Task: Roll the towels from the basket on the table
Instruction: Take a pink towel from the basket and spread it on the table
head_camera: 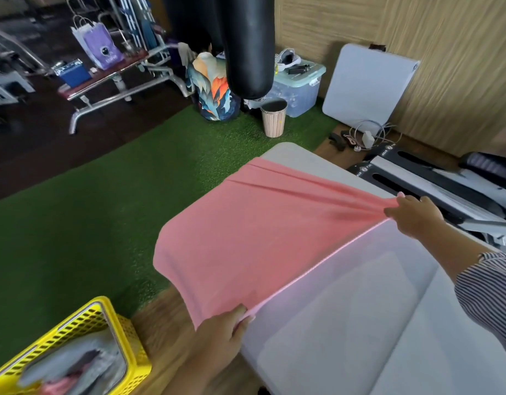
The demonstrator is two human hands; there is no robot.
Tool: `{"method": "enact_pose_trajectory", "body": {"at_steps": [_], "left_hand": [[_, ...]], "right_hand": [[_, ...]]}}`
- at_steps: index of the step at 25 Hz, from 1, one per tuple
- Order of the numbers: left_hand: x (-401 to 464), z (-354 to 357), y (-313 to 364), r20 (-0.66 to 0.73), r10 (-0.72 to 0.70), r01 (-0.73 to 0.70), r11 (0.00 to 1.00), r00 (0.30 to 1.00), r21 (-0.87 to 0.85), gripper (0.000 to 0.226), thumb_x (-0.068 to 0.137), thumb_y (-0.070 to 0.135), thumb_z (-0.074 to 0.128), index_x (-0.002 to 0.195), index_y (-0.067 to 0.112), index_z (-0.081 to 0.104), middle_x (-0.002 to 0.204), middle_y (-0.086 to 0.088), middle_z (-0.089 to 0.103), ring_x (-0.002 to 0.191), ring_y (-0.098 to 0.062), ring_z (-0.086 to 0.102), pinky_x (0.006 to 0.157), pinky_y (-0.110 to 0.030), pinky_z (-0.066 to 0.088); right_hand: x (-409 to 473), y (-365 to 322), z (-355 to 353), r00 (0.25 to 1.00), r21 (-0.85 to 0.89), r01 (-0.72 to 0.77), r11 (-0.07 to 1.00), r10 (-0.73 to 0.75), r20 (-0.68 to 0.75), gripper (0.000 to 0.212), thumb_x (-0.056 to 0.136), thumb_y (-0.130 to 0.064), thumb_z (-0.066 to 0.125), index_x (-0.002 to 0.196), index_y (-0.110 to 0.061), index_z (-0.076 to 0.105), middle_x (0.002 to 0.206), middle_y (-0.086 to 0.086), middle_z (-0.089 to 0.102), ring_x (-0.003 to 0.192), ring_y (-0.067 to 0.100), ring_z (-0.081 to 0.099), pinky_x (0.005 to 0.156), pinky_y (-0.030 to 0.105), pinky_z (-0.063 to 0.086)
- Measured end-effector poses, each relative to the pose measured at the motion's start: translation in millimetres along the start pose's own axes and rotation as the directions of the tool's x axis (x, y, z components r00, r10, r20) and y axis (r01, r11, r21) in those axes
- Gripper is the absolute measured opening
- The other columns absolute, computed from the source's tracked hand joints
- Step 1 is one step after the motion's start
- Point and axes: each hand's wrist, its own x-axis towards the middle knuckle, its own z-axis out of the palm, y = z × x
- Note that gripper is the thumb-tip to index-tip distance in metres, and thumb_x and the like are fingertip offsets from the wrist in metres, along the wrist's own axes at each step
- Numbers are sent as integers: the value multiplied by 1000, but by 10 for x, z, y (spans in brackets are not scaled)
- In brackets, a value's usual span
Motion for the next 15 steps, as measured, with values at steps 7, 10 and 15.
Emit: {"method": "enact_pose_trajectory", "body": {"at_steps": [7,10,15], "left_hand": [[-948,599,831,40,19,-20,1000,999,2,24,99,46,36,88,26,42,62,1,51,62,-15,52,60,-28,33],[-1375,864,1213,13,33,-33,999,999,-4,24,99,46,38,83,28,38,54,5,38,57,-11,42,55,-27,29],[-1906,1314,1719,-1,8,-8,1000,1000,-2,26,98,47,38,88,25,47,53,6,38,60,-15,48,59,-28,37]], "right_hand": [[-1355,402,751,998,22,-60,998,60,-7,39,93,-16,37,120,-42,49,138,6,42,123,22,45,99,38,37],[-1920,584,1100,998,2,-67,998,67,17,40,93,-12,36,120,-39,48,146,11,33,128,26,41,105,41,34],[-2625,892,1533,998,-9,-58,998,59,32,42,94,-8,36,124,-36,47,151,13,24,130,25,39,106,39,34]]}}
